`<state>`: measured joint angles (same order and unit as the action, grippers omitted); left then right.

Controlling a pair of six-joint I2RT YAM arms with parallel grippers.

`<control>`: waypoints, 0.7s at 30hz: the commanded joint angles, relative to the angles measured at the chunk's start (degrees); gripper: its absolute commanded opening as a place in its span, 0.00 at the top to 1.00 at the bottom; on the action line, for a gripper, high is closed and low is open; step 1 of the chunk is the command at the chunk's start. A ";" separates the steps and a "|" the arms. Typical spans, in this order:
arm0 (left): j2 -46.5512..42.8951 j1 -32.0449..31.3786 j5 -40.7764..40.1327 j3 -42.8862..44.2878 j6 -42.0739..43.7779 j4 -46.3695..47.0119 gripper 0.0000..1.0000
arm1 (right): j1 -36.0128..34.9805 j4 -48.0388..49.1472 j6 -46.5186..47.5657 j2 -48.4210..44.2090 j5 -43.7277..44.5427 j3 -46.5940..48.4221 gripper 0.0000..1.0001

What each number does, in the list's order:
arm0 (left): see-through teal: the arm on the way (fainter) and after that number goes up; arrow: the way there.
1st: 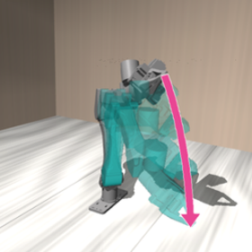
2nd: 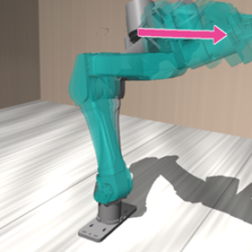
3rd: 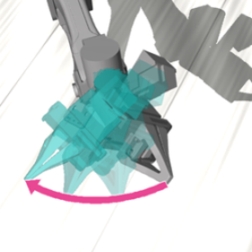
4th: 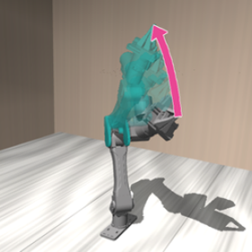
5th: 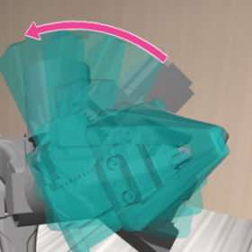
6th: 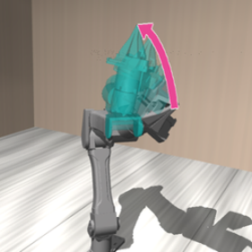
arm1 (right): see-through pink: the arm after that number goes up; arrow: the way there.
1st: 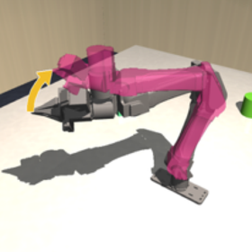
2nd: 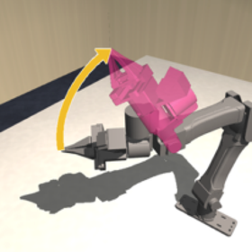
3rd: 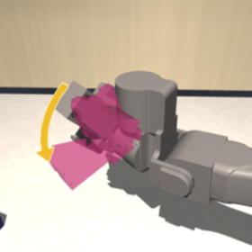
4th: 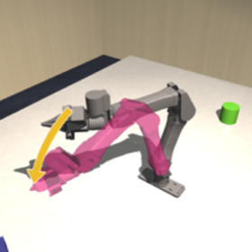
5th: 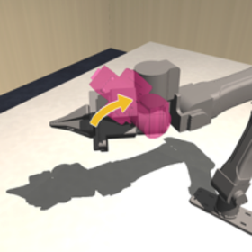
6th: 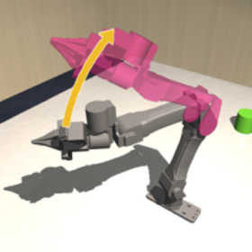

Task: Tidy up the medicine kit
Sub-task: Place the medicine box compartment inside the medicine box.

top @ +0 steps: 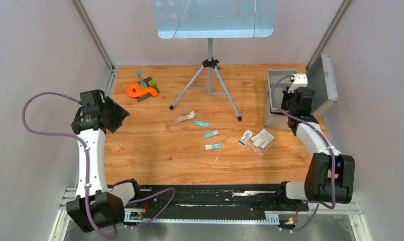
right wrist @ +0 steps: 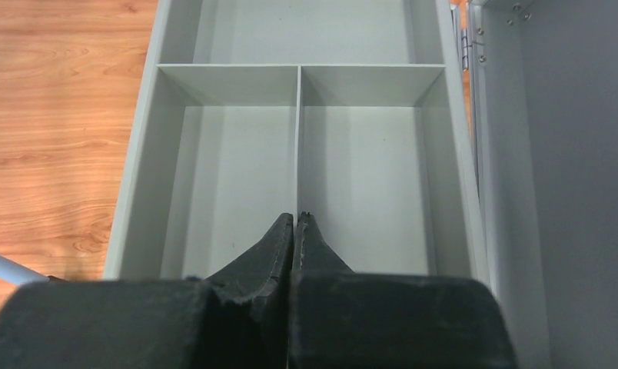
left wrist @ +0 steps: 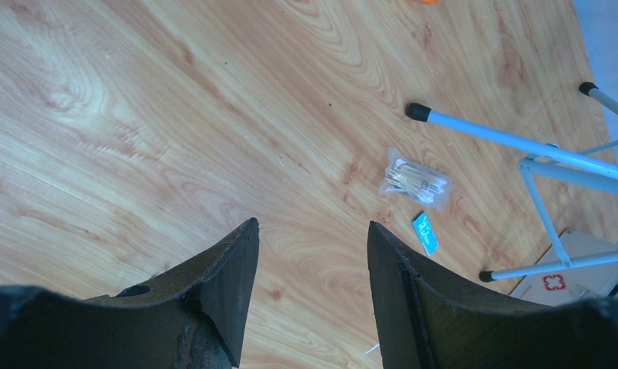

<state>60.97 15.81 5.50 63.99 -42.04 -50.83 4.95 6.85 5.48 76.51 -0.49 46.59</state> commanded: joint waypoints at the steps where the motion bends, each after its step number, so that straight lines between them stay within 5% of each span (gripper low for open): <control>1: -1.42 0.62 -0.21 -0.12 0.02 0.76 0.38 | 0.15 5.97 -2.42 1.84 2.88 3.91 1.00; 21: -1.83 0.62 -0.92 -0.26 0.38 0.26 0.38 | 0.58 10.06 -4.43 4.79 3.51 -0.08 1.00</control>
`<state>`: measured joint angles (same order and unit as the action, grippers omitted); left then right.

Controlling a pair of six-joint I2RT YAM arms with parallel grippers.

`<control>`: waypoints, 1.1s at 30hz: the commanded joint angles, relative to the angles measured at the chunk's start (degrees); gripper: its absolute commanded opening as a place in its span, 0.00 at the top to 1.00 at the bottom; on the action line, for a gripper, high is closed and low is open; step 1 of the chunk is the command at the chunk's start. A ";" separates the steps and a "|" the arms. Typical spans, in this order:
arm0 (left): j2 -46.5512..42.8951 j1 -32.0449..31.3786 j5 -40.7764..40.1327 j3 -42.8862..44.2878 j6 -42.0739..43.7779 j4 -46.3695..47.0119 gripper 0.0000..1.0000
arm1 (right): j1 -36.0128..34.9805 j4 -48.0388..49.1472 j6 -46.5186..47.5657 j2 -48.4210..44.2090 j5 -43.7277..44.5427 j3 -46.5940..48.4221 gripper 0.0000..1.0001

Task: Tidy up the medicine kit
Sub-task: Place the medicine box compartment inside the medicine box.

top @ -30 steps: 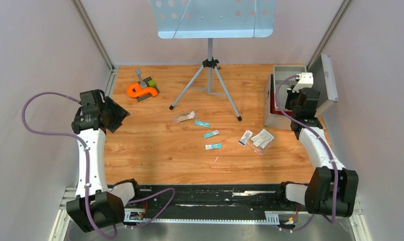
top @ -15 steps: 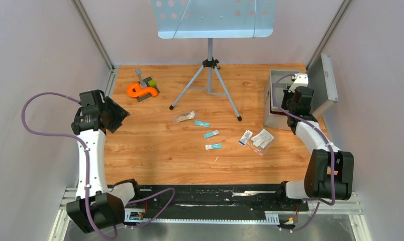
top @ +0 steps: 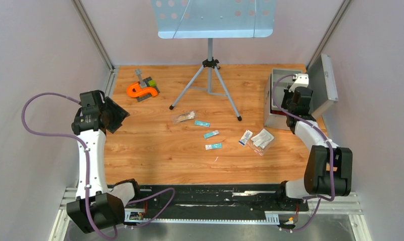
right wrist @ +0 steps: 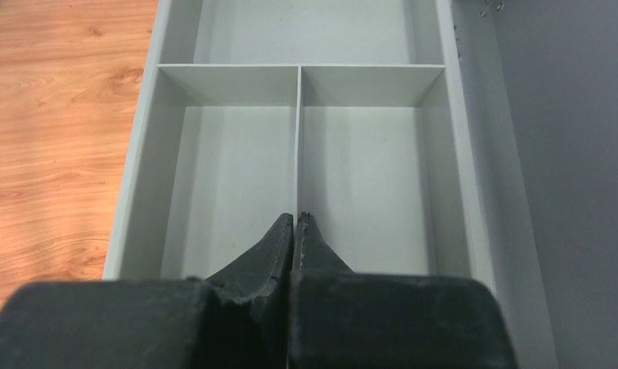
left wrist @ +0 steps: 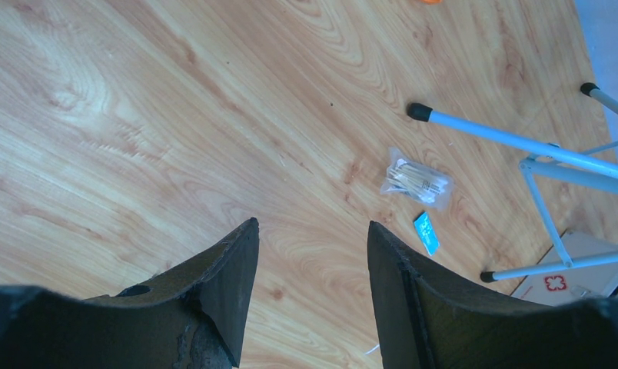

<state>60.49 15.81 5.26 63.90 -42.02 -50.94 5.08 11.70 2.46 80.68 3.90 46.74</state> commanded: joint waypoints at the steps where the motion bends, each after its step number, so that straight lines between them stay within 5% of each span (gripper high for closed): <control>1: -1.34 0.62 -0.66 -0.18 0.36 0.37 0.38 | 0.45 5.32 -1.41 0.80 -0.91 -0.44 1.00; 33: -1.62 0.62 -0.90 -0.23 0.34 0.09 0.38 | 3.44 7.25 -1.40 2.94 -6.20 -3.62 1.00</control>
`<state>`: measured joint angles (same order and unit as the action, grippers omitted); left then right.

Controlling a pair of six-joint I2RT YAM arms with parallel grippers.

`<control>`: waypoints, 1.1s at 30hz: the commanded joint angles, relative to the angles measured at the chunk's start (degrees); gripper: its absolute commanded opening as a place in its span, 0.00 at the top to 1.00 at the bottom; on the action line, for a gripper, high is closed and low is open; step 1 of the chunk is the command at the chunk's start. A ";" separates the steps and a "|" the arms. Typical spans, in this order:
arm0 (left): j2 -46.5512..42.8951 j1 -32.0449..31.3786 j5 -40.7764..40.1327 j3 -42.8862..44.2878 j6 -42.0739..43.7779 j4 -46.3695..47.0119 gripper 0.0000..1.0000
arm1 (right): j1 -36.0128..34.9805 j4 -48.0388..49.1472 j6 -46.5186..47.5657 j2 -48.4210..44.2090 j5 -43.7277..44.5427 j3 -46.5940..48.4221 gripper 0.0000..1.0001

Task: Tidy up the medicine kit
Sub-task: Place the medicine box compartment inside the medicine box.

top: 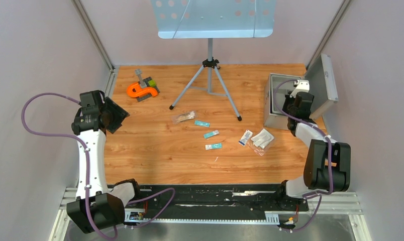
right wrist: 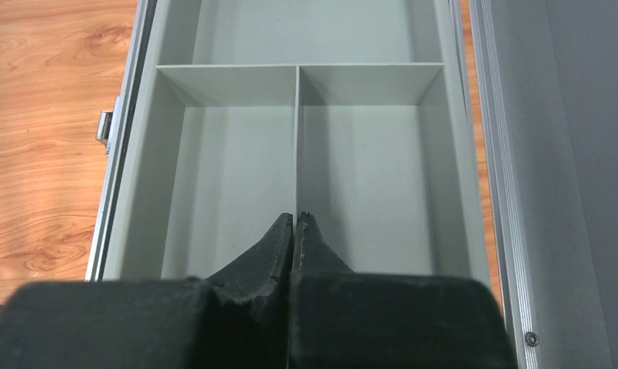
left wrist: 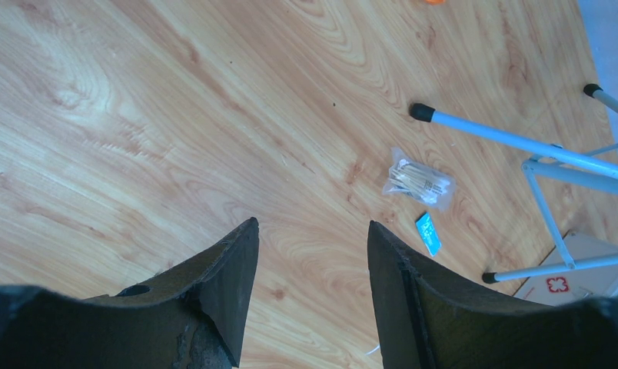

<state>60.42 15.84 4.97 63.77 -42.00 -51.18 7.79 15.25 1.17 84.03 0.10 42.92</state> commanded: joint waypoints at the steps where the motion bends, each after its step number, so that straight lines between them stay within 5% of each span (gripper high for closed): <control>1: -1.54 0.62 -0.57 -0.13 0.22 0.41 0.38 | 0.73 3.54 -0.11 -0.25 -2.57 0.38 1.00; 27: -1.58 0.60 -0.47 -0.45 0.40 0.54 0.38 | 0.73 2.86 -0.81 2.59 -3.00 0.68 1.00; 33: -1.63 0.64 -0.42 -0.53 0.43 0.62 0.38 | 0.73 -0.04 -3.01 2.07 -2.62 2.52 0.87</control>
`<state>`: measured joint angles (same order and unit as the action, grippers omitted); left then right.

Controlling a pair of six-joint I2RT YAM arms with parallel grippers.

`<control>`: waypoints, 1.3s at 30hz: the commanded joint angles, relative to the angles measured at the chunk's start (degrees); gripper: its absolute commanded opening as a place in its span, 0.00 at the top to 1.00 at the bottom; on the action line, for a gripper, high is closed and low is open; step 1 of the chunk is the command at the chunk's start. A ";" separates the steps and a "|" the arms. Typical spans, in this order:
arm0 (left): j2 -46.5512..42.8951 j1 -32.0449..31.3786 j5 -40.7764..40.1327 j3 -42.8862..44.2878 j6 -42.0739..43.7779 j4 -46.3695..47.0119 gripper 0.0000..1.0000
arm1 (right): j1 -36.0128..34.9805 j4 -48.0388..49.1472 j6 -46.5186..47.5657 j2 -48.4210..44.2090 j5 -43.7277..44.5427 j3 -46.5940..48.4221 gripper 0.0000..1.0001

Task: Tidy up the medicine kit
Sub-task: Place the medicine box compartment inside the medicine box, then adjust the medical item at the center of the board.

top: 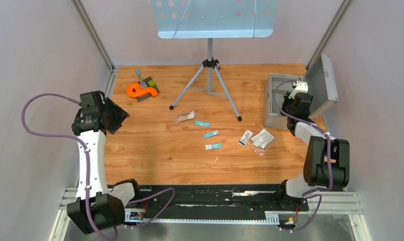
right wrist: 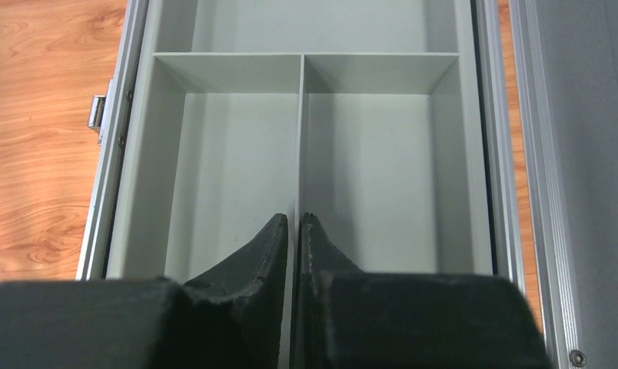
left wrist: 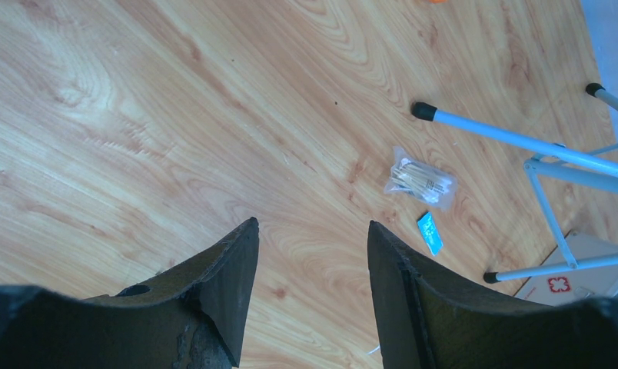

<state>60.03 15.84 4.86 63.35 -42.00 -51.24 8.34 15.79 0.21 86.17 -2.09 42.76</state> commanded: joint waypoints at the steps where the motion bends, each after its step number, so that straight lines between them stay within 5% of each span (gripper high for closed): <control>1: -1.24 0.62 -0.26 -0.13 0.38 0.65 0.38 | 0.19 -0.87 -2.23 -0.50 -0.58 2.86 0.84; 12: -1.64 0.60 0.14 -0.18 0.32 0.63 0.38 | 0.19 -4.75 -4.39 -7.76 -0.29 5.48 0.46; 20: -2.20 0.60 1.27 -0.45 0.23 1.35 0.38 | -0.32 -13.46 -9.11 -16.44 -2.91 7.52 0.43; 26: -3.38 -0.30 8.24 -2.36 2.24 6.08 0.37 | -7.67 -22.48 -12.83 -26.10 -1.44 3.12 0.42; 34: -1.78 -12.95 3.15 -2.26 5.79 6.85 0.36 | -28.38 -31.25 -24.21 -32.71 7.34 -6.47 0.41; 39: 0.27 -22.81 -0.34 -2.98 6.59 7.33 0.36 | -32.29 -35.25 -32.23 -27.47 9.69 -6.67 0.41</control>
<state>59.27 -2.33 7.84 60.99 -37.63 -46.00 -22.55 -15.22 -22.90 55.37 3.05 35.44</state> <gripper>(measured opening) 0.638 0.586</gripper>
